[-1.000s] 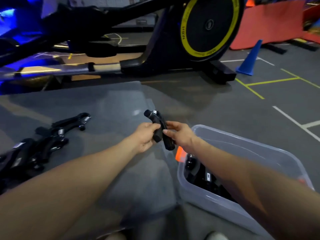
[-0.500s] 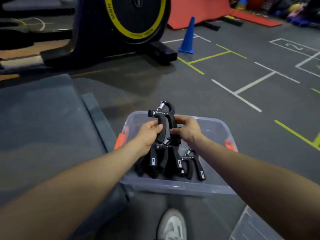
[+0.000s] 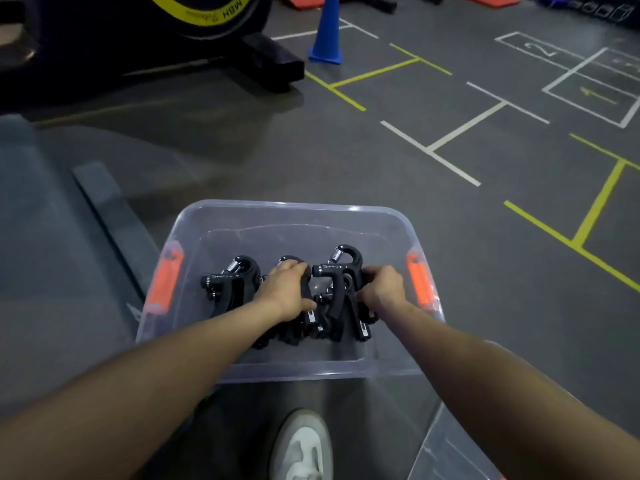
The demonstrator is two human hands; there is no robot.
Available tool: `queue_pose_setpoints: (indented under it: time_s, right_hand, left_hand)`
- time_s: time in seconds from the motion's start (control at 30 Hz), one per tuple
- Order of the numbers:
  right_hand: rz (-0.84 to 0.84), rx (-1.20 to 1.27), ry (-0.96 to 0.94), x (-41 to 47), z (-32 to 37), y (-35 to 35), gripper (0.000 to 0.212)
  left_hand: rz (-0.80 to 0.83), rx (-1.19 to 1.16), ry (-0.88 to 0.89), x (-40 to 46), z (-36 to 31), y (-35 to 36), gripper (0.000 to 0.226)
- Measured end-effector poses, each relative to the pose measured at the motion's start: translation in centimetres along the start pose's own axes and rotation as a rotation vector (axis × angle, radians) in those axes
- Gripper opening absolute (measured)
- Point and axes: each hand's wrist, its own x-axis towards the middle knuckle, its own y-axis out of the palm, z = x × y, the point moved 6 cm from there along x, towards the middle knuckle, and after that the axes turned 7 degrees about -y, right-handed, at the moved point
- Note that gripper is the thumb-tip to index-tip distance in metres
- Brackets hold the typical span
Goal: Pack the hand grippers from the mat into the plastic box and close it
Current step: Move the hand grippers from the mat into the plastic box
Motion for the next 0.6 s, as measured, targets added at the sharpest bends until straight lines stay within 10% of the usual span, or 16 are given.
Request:
queue_pose_setpoints:
  time_s: [0.6]
  right_hand:
    - [0.004,0.04,0.137,3.0,-4.5,4.4,0.029]
  left_hand:
    - [0.133,0.146,-0.026,2.4,0.9,3.6,0.1]
